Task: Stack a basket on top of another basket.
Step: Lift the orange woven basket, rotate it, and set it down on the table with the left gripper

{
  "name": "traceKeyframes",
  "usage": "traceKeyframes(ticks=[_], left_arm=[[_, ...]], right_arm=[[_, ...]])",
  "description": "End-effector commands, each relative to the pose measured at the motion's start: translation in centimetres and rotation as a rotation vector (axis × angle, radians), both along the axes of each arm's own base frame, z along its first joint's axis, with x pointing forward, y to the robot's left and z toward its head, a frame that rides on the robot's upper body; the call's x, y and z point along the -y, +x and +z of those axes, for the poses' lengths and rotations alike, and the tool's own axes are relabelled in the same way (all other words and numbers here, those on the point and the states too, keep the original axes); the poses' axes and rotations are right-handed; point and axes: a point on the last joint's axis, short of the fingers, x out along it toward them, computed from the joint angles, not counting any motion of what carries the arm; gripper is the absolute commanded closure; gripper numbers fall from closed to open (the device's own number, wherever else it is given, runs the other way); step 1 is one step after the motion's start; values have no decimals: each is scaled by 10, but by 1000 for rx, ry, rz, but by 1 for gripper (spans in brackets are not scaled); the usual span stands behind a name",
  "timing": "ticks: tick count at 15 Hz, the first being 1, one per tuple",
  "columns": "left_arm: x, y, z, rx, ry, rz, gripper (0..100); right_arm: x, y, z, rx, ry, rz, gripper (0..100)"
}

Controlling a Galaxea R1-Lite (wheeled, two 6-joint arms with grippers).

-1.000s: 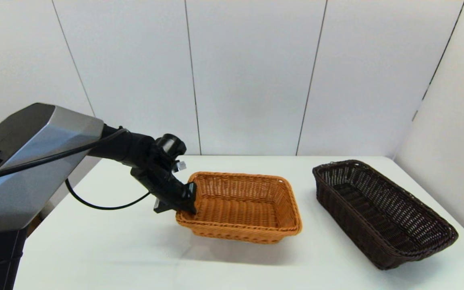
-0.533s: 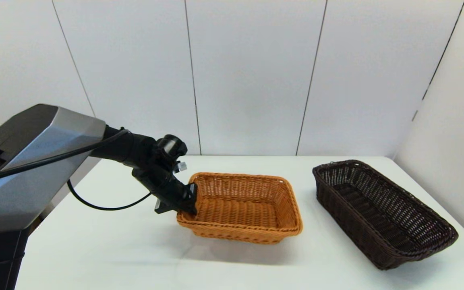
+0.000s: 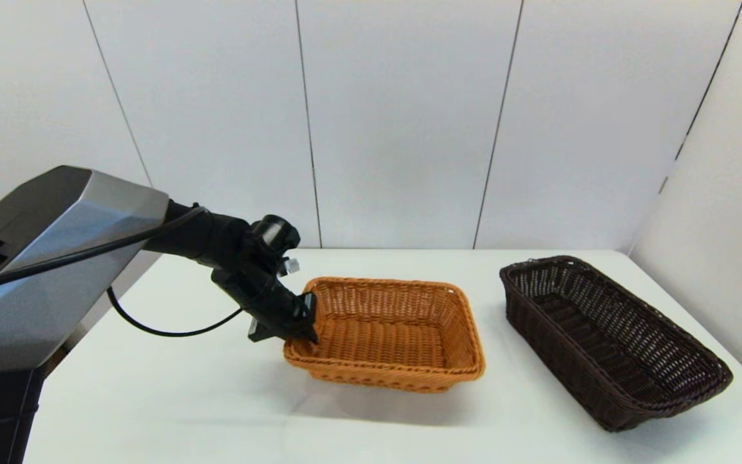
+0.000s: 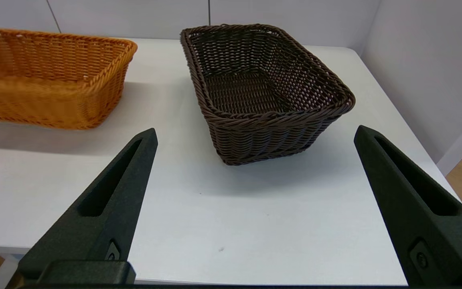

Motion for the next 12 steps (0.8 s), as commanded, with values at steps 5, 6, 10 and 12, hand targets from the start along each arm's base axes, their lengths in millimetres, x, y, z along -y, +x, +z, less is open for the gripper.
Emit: traceKeyframes(ticks=[5, 6, 10, 12], left_arm=[[-14, -8, 38, 70, -30, 28, 0], [-26, -17, 63, 117, -45, 53, 0], [-72, -112, 169, 351, 25, 154, 0], [-91, -173, 187, 452, 107, 219, 0]], right_arm=[[0, 0, 0, 0, 0, 1, 0], [0, 0, 0, 0, 0, 1, 0], [0, 0, 0, 0, 0, 1, 0], [0, 0, 0, 0, 0, 1, 0]])
